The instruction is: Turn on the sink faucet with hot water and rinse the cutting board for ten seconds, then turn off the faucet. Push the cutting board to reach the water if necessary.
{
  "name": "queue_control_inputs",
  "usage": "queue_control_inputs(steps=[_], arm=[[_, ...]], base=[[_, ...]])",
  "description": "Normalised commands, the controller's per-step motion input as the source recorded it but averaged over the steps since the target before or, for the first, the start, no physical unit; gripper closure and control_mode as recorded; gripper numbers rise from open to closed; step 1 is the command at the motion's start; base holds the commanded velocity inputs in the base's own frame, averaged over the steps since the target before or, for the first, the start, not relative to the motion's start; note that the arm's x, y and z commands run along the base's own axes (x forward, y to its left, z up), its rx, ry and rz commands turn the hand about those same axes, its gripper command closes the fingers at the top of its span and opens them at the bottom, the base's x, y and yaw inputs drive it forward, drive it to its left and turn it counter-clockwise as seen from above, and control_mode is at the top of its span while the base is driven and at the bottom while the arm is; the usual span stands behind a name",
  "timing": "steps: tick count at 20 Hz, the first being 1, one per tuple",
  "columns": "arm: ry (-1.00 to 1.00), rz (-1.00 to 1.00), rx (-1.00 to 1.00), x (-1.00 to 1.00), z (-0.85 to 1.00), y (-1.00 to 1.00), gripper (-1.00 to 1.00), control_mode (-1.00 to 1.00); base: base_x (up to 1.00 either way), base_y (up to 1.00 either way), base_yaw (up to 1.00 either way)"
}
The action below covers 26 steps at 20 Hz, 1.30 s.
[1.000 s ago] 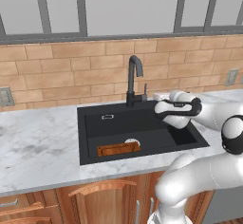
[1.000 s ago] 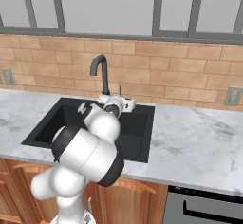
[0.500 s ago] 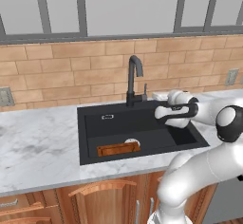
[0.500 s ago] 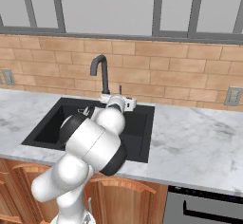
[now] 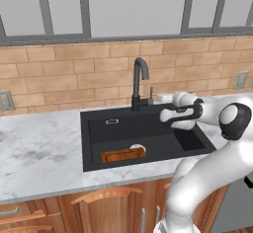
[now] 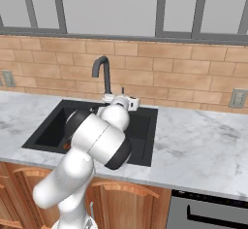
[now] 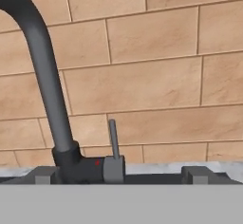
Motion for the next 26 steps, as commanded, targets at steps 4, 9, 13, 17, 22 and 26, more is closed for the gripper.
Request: queue_control_inputs(steps=[4, 9, 13, 17, 22, 26], arm=[[0.0, 0.0, 0.0, 0.15, 0.0, 0.0, -1.0, -1.0], [0.0, 0.0, 0.0, 0.14, 0.0, 0.0, -1.0, -1.0], [0.0, 0.0, 0.0, 0.17, 0.0, 0.0, -1.0, -1.0], [0.0, 0.0, 0.0, 0.16, -0.05, 0.0, -1.0, -1.0], [0.0, 0.0, 0.0, 0.17, -0.16, 0.0, -1.0, -1.0], [-0.01, 0.0, 0.0, 0.18, -0.26, 0.04, -1.0, -1.0]], base=[[0.0, 0.0, 0.0], [0.0, 0.0, 0.0], [0.0, 0.0, 0.0], [0.0, 0.0, 0.0], [0.0, 0.0, 0.0], [0.0, 0.0, 0.0]])
